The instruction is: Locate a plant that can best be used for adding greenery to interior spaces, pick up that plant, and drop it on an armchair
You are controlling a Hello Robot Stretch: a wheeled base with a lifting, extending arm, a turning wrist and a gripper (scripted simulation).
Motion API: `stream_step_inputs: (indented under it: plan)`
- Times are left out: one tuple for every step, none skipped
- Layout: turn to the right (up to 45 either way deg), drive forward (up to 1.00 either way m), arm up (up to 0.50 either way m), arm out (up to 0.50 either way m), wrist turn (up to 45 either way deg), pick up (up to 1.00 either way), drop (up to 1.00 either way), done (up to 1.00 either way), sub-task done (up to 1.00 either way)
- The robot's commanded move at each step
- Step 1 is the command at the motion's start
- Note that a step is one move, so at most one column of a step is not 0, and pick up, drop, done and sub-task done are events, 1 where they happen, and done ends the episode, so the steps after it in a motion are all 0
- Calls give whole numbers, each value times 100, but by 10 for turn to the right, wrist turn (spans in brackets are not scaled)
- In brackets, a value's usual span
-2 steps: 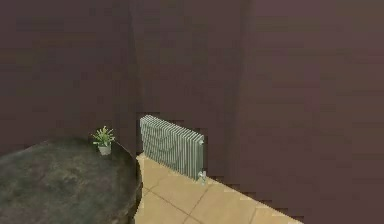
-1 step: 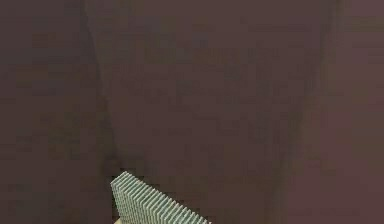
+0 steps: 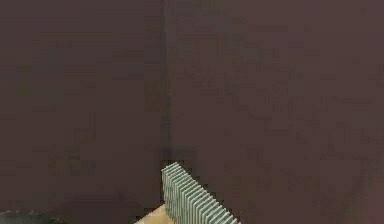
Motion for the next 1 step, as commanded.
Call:
stream_step_inputs:
  plan:
    - [0,45,0,0,0,0,0,0,0]
